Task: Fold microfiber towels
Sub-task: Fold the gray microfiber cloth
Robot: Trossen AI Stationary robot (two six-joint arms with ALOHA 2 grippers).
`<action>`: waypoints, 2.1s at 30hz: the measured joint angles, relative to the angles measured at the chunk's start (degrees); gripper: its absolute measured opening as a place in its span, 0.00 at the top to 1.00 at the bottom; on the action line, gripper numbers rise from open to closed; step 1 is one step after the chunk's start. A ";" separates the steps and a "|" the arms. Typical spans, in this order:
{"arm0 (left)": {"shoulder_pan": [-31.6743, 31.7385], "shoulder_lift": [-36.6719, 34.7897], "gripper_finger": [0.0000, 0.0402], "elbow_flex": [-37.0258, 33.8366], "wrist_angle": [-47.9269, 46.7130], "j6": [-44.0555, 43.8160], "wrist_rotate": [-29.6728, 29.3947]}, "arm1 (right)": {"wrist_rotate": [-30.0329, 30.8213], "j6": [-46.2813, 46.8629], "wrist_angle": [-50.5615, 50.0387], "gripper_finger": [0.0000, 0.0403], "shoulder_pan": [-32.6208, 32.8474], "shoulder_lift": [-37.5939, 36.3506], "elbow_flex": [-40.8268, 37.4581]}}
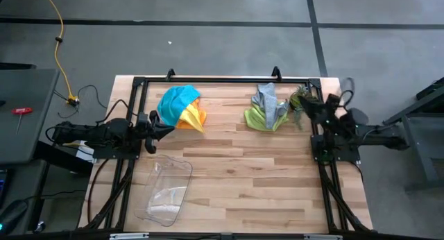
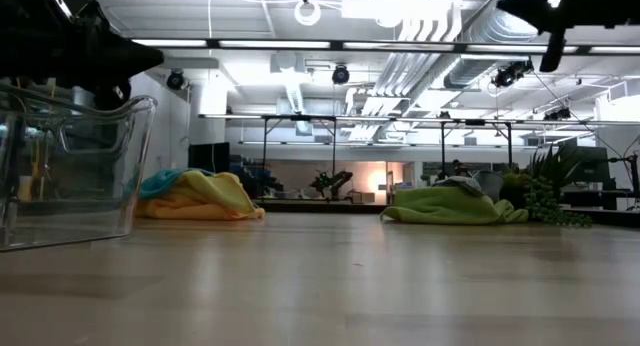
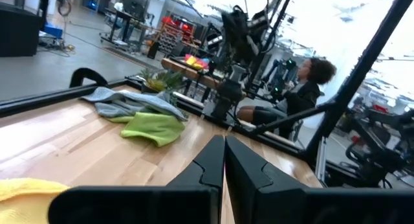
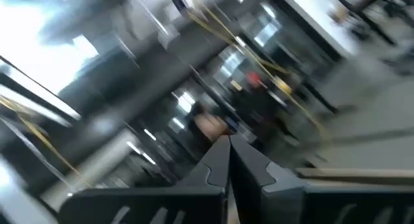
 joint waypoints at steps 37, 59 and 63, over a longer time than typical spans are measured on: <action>0.00 29.60 0.80 27.21 -9.74 -6.08 -10.32 | -12.82 29.42 -62.24 0.42 -5.90 75.95 38.90; 0.00 34.84 0.76 28.61 -9.30 -6.01 -8.04 | -2.45 26.01 -77.40 0.51 -2.80 88.66 47.92; 0.00 34.84 0.76 28.61 -9.28 -6.01 -8.15 | -2.02 26.13 -78.50 0.65 -2.82 88.66 47.90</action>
